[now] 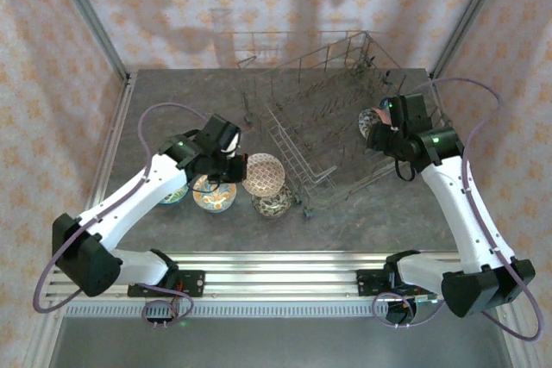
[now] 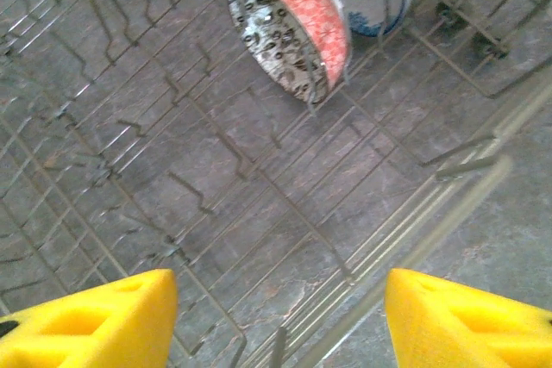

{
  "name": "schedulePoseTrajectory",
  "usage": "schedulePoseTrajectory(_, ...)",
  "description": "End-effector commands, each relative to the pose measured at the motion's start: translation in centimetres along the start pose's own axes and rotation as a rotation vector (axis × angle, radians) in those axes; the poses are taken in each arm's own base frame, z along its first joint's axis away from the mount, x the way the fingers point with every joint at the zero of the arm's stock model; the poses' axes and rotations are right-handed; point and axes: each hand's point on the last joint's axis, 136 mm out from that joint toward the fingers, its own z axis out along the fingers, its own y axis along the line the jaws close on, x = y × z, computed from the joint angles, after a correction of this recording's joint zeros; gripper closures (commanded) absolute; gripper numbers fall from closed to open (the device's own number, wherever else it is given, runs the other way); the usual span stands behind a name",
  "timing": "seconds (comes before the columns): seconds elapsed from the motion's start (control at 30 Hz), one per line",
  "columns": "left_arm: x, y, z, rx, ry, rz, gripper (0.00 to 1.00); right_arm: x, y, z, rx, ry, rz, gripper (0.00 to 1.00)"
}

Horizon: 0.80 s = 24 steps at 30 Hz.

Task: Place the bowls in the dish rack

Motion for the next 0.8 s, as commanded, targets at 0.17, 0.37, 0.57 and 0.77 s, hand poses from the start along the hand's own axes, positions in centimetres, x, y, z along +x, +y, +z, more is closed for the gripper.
schedulePoseTrajectory(0.17,-4.1,-0.9,-7.1,0.0,-0.19,0.062,1.0,-1.3,4.8,-2.6,-0.186,0.01,-0.069,0.39)
schedulePoseTrajectory(0.37,-7.6,-3.4,-11.5,0.031,-0.308,0.105,1.0,-1.9,10.0,-5.2,-0.372,0.02,-0.161,0.42)
schedulePoseTrajectory(0.57,-10.4,-6.1,-12.8,0.1,-0.36,0.119,1.0,-1.4,15.3,-8.8,-0.572,-0.007,-0.285,0.47)
schedulePoseTrajectory(0.77,-11.8,-9.7,-12.7,0.191,-0.375,0.137,1.0,-0.5,18.5,-10.6,-0.708,-0.008,-0.331,0.5)
